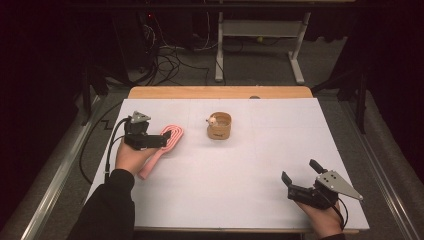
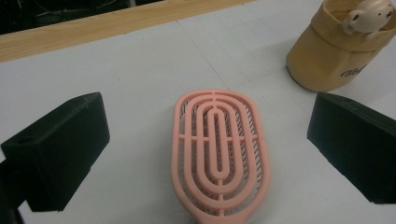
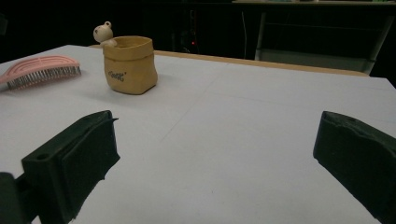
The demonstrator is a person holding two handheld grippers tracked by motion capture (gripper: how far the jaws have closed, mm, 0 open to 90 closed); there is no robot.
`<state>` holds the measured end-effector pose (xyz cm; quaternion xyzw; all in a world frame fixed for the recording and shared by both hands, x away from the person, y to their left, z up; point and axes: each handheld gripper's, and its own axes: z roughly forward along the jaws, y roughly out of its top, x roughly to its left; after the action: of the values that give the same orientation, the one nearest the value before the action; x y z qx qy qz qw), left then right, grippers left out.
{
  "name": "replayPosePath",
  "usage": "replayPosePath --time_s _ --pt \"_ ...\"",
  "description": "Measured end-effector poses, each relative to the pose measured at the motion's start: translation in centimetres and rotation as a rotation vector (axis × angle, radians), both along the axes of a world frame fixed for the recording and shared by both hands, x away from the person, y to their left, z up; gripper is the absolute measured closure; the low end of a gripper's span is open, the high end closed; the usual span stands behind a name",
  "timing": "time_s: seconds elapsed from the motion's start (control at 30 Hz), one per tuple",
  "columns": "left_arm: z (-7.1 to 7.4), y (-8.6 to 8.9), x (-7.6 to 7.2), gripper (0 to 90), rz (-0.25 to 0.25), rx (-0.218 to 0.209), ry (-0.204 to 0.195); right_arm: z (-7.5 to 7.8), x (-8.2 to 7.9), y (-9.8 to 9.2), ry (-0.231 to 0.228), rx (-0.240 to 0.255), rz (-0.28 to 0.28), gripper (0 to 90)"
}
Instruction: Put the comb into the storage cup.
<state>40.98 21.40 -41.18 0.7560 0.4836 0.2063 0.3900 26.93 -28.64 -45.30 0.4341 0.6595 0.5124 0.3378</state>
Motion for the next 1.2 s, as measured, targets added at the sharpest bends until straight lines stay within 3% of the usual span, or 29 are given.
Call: replayPosePath --time_s 0.17,0.3,0.43,0.53,0.73,0.9,0.97,1.2 --pt "-0.5 -0.3 0.7 0.0 0.000 0.023 0.030 0.0 0.0 -0.1 0.002 0.001 -0.002 0.2" --pt "-1.1 -0.7 1.3 0.0 -0.030 0.070 0.098 0.0 0.0 0.0 0.001 0.000 -0.002 0.2" --pt "-1.2 -1.4 1.7 0.0 -0.036 0.095 0.119 0.0 0.0 0.0 0.001 -0.001 -0.002 0.2" --pt "-1.4 -2.0 2.1 0.0 -0.043 0.111 0.159 0.0 0.0 0.0 -0.001 0.000 -0.002 0.3" --pt "-2.5 -2.9 2.5 0.0 -0.061 0.182 0.202 0.0 0.0 -0.1 -0.002 0.005 -0.005 0.2" --pt "-2.9 -3.2 2.8 0.0 -0.051 0.195 0.225 0.1 -0.1 -0.2 -0.005 0.006 -0.005 0.2" --pt "-3.1 -3.4 3.0 0.0 -0.055 0.229 0.250 0.1 -0.1 -0.2 -0.005 0.008 -0.006 0.2" --pt "-2.9 -3.9 3.7 0.0 -0.037 0.236 0.289 0.1 -0.1 -0.2 -0.004 0.008 -0.007 0.2"
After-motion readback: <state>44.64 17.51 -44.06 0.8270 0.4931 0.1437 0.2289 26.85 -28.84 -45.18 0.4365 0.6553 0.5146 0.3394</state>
